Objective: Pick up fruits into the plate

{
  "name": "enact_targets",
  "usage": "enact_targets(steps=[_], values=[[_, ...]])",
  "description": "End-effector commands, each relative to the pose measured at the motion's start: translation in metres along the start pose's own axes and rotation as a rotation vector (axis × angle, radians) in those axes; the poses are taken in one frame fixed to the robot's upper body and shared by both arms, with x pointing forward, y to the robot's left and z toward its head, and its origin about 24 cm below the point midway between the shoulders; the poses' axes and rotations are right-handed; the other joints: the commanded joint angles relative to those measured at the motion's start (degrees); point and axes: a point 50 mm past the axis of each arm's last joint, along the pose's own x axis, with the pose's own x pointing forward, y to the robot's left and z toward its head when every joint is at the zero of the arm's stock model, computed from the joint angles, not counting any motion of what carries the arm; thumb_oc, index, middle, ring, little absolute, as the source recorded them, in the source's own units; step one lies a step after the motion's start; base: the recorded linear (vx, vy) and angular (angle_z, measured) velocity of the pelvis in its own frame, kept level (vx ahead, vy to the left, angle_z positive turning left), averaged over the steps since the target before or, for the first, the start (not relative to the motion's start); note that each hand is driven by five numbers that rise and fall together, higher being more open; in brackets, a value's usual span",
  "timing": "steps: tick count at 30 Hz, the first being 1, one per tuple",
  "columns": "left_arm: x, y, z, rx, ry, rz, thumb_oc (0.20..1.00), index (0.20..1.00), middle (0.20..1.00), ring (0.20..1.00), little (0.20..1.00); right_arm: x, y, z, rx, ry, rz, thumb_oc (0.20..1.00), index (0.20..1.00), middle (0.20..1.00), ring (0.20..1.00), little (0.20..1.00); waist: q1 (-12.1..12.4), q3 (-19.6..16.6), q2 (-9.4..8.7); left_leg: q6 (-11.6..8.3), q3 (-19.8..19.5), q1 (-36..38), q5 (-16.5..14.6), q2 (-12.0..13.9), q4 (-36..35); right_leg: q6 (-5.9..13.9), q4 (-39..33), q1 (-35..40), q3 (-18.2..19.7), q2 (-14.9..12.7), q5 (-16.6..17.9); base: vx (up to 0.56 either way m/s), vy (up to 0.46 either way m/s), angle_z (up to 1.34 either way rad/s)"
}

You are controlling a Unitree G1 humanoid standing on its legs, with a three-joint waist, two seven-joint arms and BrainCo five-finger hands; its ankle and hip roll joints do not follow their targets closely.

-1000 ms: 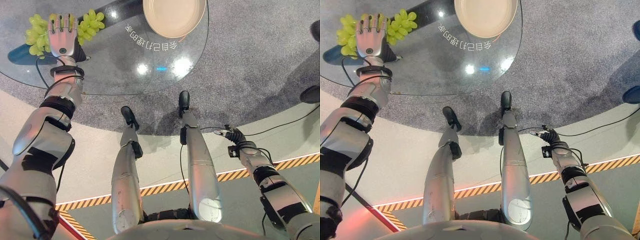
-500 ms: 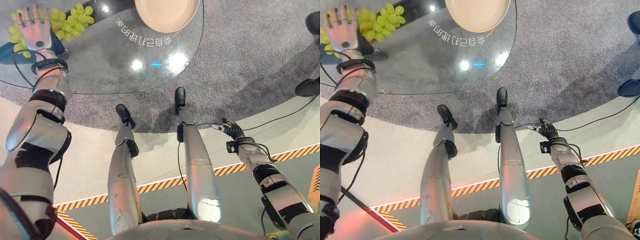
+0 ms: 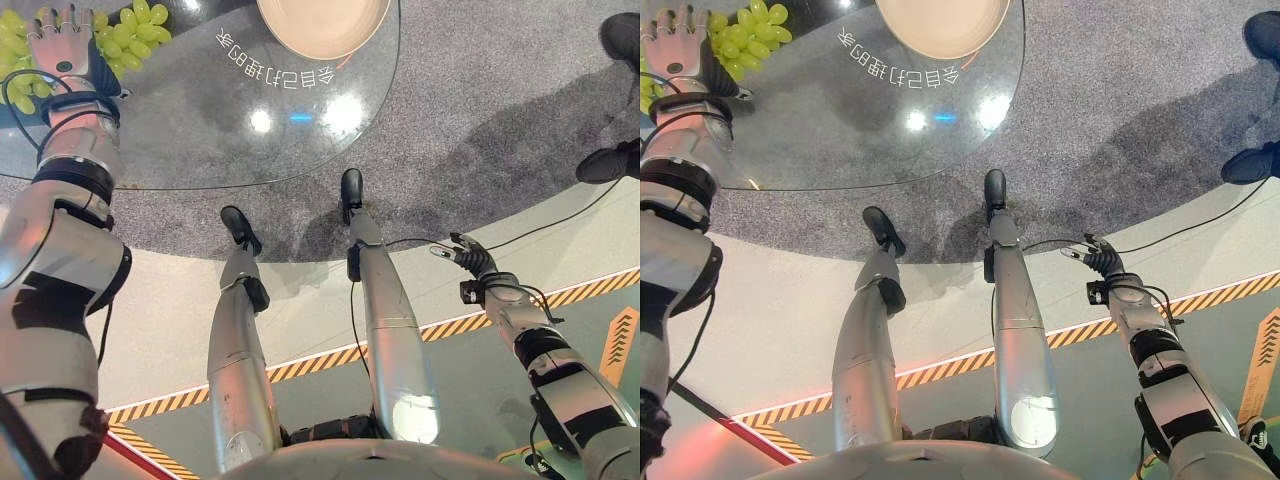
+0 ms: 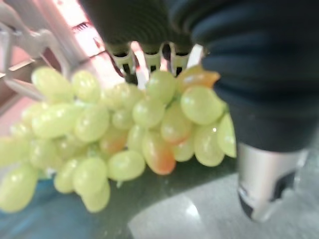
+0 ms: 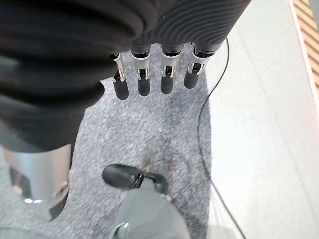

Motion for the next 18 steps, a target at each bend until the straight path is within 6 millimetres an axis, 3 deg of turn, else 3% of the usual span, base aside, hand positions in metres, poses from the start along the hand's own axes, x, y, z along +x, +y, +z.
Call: enact_targets(steps=[1,5,6,7,8,10,18], values=[[-0.005,-0.017,-0.013,0.005,-0.003,-0.136,1.000,1.000,1.000,1.000,1.000,-0.014,-0.008,-0.023,-0.017,0.046,0.005,1.000,1.000,1.000,1.000,1.000,-0.6,-1.3,-1.75,0.07,-2.1,-3.2,-9.7,-4.6,8.7,-0.22,0.5,1.3,1.0,5.3,-5.0,0.01,0.041,-0.02],[-0.007,-0.023,-0.010,0.001,-0.021,-0.220,1.000,1.000,1.000,1.000,1.000,-0.016,-0.009,-0.021,-0.011,0.024,0.012,1.000,1.000,1.000,1.000,1.000,-0.9,-1.3,-1.58,0.07,-1.6,-2.8,-9.7,-4.7,8.5,0.08,-0.3,1.6,1.2,5.0,-4.5,0.00,0.009,-0.01],[-0.009,-0.027,-0.011,0.002,-0.014,-0.269,0.843,0.843,0.843,0.843,0.843,-0.016,-0.010,-0.018,-0.007,0.018,0.012,1.000,1.000,1.000,1.000,1.000,-1.0,-1.3,-1.58,0.05,-1.4,-2.6,-9.6,-4.8,8.4,0.15,-0.6,1.9,1.2,5.0,-4.3,0.00,0.000,0.00],[-0.009,-0.029,-0.012,0.010,-0.008,-0.293,0.548,0.548,0.548,0.548,0.548,-0.016,-0.010,-0.017,-0.005,0.015,0.010,1.000,1.000,1.000,1.000,1.000,-1.0,-1.3,-1.52,0.06,-1.4,-2.6,-9.6,-4.7,8.3,0.21,-0.5,1.9,1.2,4.9,-4.3,0.00,0.000,0.00],[-0.010,-0.031,-0.014,0.025,-0.001,-0.308,0.382,0.382,0.382,0.382,0.382,-0.016,-0.011,-0.016,-0.005,0.013,0.011,1.000,1.000,1.000,1.000,1.000,-1.0,-1.3,-1.50,0.08,-1.3,-2.7,-9.5,-4.7,8.4,0.21,-0.4,1.8,1.3,4.9,-4.3,0.00,0.000,0.00],[-0.011,-0.032,-0.019,0.053,0.039,-0.328,0.200,0.200,0.200,0.200,0.200,-0.016,-0.011,-0.016,0.001,0.007,0.013,1.000,1.000,1.000,1.000,1.000,-1.0,-1.3,-1.55,0.16,-1.4,-3.0,-9.3,-4.7,8.1,0.26,-0.3,1.5,1.2,5.0,-4.3,0.00,0.000,0.00],[-0.019,-0.043,-0.041,0.283,0.131,-0.294,0.200,0.200,0.200,0.200,0.200,-0.014,-0.004,-0.005,0.042,-0.034,0.037,1.000,1.000,1.000,1.000,1.000,-0.5,-1.3,-2.42,-0.10,-2.0,-3.8,-8.9,-4.5,7.3,0.26,-0.8,1.0,0.8,5.3,-4.0,0.00,-0.047,0.00]])
